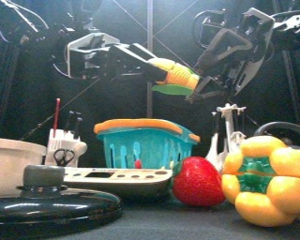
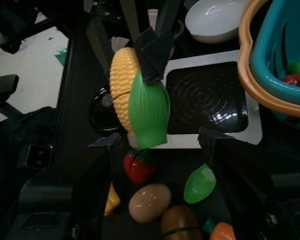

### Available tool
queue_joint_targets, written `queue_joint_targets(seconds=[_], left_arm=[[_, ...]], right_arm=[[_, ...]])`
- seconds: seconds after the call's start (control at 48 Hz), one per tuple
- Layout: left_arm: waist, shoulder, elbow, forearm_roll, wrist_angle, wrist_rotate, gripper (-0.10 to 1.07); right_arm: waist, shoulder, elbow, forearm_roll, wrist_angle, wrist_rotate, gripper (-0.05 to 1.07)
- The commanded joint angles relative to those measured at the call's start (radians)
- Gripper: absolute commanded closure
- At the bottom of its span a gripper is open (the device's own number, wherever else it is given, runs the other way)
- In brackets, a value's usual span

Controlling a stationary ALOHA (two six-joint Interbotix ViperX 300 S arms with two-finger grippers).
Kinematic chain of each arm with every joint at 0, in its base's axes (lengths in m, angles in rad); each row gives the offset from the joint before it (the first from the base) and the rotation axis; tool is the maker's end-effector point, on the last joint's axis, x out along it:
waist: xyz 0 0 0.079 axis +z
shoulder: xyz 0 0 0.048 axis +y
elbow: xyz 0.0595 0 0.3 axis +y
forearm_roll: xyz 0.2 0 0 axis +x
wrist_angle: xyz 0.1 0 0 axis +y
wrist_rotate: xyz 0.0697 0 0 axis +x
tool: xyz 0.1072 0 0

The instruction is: Regrasp corn

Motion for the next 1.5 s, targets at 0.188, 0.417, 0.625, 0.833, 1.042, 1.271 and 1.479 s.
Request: queue_joint_targets(seconds=[0.188,0.417,0.625,0.833,1.042,1.271,1.479], left_arm=[[-0.002,0.003,-0.025,-0.003,-0.023,0.002,0.40],[0.000,0.006,-0.026,-0.006,-0.031,0.002,0.40],[0.006,0.005,-0.025,-0.020,-0.044,-0.003,0.39],[0.005,0.000,-0.021,-0.112,-0.046,0.000,0.25],[0.003,-0.003,-0.021,-0.117,-0.048,-0.003,0.11],[0.000,-0.006,-0.020,-0.135,-0.072,-0.015,0.05],[-0.018,-0.038,-0.009,-0.245,-0.084,-0.057,0.03]], right_arm=[[-0.009,-0.009,-0.038,-0.018,-0.034,-0.003,0.06],[-0.009,-0.011,-0.038,-0.028,-0.048,-0.003,0.17],[-0.015,-0.011,-0.037,-0.026,-0.046,-0.002,0.37],[-0.025,-0.011,-0.034,-0.025,-0.046,-0.002,0.40],[-0.028,-0.011,-0.031,-0.021,-0.046,-0.002,0.40],[-0.029,-0.015,-0.026,-0.020,-0.044,-0.002,0.40],[-0.037,-0.029,-0.006,-0.020,-0.038,-0.002,0.40]])
